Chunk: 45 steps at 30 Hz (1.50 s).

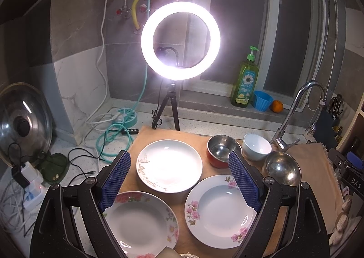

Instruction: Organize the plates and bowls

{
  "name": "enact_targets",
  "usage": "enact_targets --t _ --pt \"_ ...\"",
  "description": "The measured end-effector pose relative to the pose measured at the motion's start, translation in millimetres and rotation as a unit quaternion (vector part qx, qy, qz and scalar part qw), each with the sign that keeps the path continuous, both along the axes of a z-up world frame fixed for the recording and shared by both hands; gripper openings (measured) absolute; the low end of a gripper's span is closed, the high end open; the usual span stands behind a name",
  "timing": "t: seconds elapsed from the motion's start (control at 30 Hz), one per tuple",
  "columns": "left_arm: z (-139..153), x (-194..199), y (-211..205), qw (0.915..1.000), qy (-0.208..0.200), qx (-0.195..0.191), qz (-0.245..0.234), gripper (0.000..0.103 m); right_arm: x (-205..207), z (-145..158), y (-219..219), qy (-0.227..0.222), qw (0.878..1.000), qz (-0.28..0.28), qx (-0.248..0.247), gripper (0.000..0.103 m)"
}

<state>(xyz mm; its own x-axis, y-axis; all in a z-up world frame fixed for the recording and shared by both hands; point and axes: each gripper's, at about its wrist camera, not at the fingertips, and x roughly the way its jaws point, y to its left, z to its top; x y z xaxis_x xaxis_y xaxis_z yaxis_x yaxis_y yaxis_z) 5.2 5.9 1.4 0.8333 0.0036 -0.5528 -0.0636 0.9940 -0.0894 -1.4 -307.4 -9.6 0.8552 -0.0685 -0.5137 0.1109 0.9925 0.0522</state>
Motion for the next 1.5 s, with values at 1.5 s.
enact_targets --t 1.5 --pt "0.7 -0.9 0.1 1.0000 -0.001 -0.001 0.000 0.088 -1.9 -3.2 5.6 0.003 1.000 0.002 0.001 0.103"
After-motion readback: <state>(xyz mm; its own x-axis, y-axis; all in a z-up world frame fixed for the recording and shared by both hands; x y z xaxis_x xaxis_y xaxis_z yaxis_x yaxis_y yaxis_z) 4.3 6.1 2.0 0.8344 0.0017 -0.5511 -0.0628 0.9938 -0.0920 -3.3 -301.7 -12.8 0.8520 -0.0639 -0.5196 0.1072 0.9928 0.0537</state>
